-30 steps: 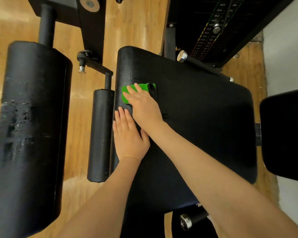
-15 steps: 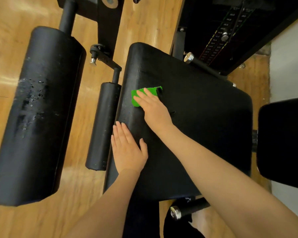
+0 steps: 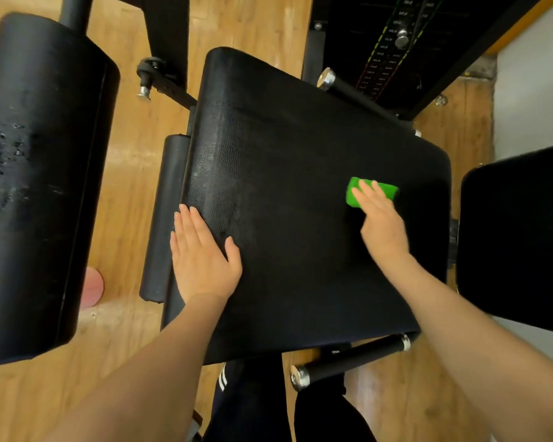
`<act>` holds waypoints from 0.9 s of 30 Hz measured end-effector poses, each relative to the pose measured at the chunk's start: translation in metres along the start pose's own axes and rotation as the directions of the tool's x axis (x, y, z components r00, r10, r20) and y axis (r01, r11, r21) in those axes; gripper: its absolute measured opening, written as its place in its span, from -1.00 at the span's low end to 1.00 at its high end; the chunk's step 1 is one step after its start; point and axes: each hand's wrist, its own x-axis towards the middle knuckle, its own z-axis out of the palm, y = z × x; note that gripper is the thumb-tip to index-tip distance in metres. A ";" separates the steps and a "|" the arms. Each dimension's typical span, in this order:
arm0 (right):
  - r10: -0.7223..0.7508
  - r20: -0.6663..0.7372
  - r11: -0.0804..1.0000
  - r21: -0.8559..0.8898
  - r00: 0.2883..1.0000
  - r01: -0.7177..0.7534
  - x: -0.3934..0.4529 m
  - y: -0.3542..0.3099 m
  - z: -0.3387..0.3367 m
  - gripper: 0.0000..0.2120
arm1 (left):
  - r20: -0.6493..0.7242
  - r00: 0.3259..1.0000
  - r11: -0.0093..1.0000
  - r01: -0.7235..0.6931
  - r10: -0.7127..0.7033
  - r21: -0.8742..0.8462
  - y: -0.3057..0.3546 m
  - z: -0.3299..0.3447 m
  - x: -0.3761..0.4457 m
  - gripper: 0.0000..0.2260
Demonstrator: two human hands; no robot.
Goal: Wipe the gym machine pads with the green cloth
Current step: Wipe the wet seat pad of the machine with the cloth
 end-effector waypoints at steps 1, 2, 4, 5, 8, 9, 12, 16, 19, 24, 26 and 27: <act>0.041 -0.002 0.999 -0.027 0.999 -0.041 -0.005 0.017 -0.004 -0.43 | -0.003 1.000 1.000 -0.001 0.001 0.003 0.000 0.001 0.000 -0.31; 0.059 0.002 0.997 -0.056 0.998 -0.058 -0.009 0.030 -0.007 -0.43 | -0.006 1.000 1.000 -0.002 0.002 0.005 0.000 0.001 0.000 -0.31; 0.037 0.024 0.994 -0.100 0.999 -0.034 -0.011 0.044 -0.011 -0.43 | -0.011 1.000 1.000 -0.004 0.005 0.006 -0.001 0.002 0.000 -0.31; 0.023 0.029 0.994 -0.109 0.999 -0.020 -0.010 0.047 -0.011 -0.43 | -0.012 1.000 1.000 -0.005 0.005 0.007 -0.001 0.003 0.000 -0.31; 0.140 -0.026 0.986 -0.093 0.990 -0.142 -0.012 0.052 -0.008 -0.45 | -0.013 1.000 1.000 -0.007 0.007 0.008 -0.002 0.003 0.000 -0.32; 0.227 -0.055 0.971 -0.063 0.972 -0.230 -0.014 0.056 -0.007 -0.47 | -0.015 1.000 1.000 -0.006 0.006 0.004 -0.001 0.003 0.000 -0.32; 0.352 -0.075 0.936 0.003 0.933 -0.353 -0.019 0.071 -0.009 -0.54 | -0.026 1.000 1.000 -0.007 0.007 0.004 0.000 0.004 0.002 -0.31; 0.325 -0.085 0.946 0.012 0.942 -0.325 -0.023 0.072 -0.007 -0.57 | -0.028 1.000 1.000 -0.009 0.009 0.005 -0.001 0.005 0.001 -0.31; 0.428 -0.185 0.902 0.149 0.884 -0.405 -0.020 0.061 0.001 -0.59 | -0.035 0.999 1.000 -0.013 0.013 -0.005 0.001 0.004 0.001 -0.30; 0.586 -0.299 0.808 0.286 0.753 -0.515 -0.009 0.021 0.018 -0.60 | -0.029 0.999 1.000 -0.014 0.014 0.004 0.001 0.004 0.001 -0.30; 0.534 -0.294 0.843 0.253 0.793 -0.475 -0.010 0.001 0.026 -0.58 | -0.029 0.999 1.000 -0.018 0.018 0.007 0.001 0.004 0.001 -0.30; 0.494 -0.283 0.866 0.238 0.822 -0.439 -0.011 -0.011 0.029 -0.55 | -0.030 0.999 1.000 -0.017 0.017 0.005 0.001 0.004 0.001 -0.30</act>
